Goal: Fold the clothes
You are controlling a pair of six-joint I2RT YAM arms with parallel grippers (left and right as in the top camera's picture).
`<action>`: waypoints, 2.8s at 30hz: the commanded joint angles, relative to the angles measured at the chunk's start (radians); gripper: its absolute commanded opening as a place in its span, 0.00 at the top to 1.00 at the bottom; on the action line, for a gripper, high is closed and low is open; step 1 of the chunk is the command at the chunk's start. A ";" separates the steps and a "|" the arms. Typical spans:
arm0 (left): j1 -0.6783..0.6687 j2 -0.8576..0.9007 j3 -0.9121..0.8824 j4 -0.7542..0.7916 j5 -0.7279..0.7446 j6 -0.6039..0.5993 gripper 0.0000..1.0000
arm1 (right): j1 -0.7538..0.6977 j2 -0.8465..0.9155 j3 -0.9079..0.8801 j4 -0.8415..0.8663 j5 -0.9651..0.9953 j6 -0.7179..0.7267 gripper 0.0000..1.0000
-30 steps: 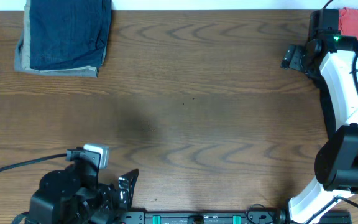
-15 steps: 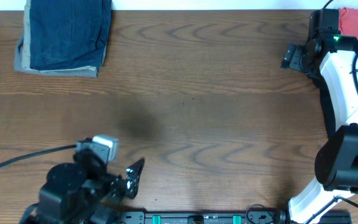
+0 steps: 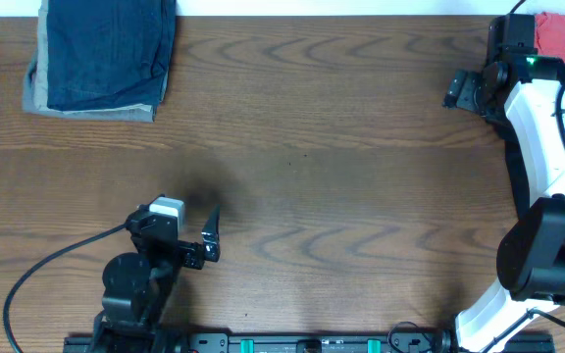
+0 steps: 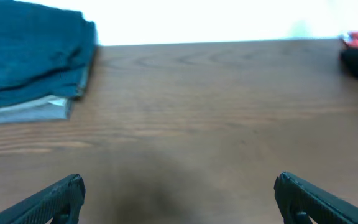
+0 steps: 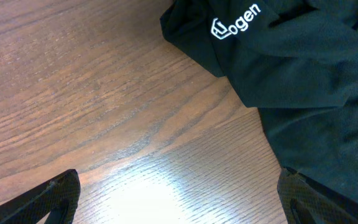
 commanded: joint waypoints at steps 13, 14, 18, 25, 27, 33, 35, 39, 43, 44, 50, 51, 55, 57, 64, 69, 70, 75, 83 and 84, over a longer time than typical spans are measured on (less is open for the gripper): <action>0.179 -0.225 -0.214 0.150 0.014 0.014 0.02 | 0.001 0.006 0.005 0.001 0.010 0.014 0.01; 0.187 -0.225 -0.223 0.170 0.014 0.013 0.02 | 0.001 0.006 0.005 0.001 0.010 0.014 0.01; 0.205 -0.225 -0.253 0.244 0.014 0.013 0.02 | 0.001 0.006 0.005 0.001 0.010 0.014 0.01; 0.208 -0.225 -0.294 0.282 0.013 0.018 0.02 | 0.001 0.006 0.005 0.001 0.010 0.014 0.01; 0.208 -0.225 -0.294 0.263 0.013 0.018 0.02 | 0.001 0.006 0.005 0.001 0.010 0.014 0.01; 0.208 -0.225 -0.294 0.231 0.013 0.018 0.02 | 0.001 0.006 0.005 0.001 0.010 0.014 0.01; 0.208 -0.224 -0.294 0.231 0.013 0.018 0.02 | 0.001 0.006 0.005 0.001 0.010 0.014 0.01; 0.208 -0.222 -0.294 0.231 0.013 0.018 0.02 | 0.001 0.006 0.005 0.001 0.010 0.014 0.01; 0.208 -0.222 -0.294 0.231 0.013 0.018 0.02 | 0.001 0.006 0.005 0.001 0.010 0.014 0.01; 0.208 -0.222 -0.294 0.231 0.013 0.018 0.02 | 0.001 0.006 0.005 0.001 0.010 0.014 0.01; 0.208 -0.222 -0.294 0.231 0.013 0.018 0.02 | 0.001 0.006 0.005 0.001 0.010 0.014 0.01; 0.208 -0.222 -0.294 0.231 0.013 0.018 0.02 | 0.001 0.006 0.005 0.001 0.010 0.014 0.01; 0.208 -0.222 -0.294 0.231 0.013 0.018 0.02 | 0.001 0.006 0.005 0.001 0.010 0.014 0.01; 0.208 -0.222 -0.294 0.231 0.013 0.018 0.02 | 0.001 0.006 0.005 0.001 0.010 0.014 0.01; 0.208 -0.222 -0.294 0.231 0.013 0.018 0.02 | 0.002 0.006 0.003 0.000 0.010 0.014 0.01; 0.208 -0.222 -0.294 0.231 0.013 0.018 0.02 | 0.028 -0.008 0.003 0.000 0.010 0.014 0.01; 0.208 -0.222 -0.294 0.231 0.013 0.018 0.02 | 0.039 -0.020 0.003 0.000 0.010 0.014 0.01; 0.208 -0.222 -0.294 0.231 0.013 0.018 0.02 | 0.122 -0.126 0.003 0.000 0.010 0.014 0.01; 0.208 -0.222 -0.294 0.231 0.013 0.018 0.02 | 0.312 -0.341 0.003 0.000 0.010 0.014 0.01; 0.208 -0.222 -0.294 0.231 0.013 0.018 0.02 | 0.345 -0.373 0.003 0.000 0.010 0.014 0.01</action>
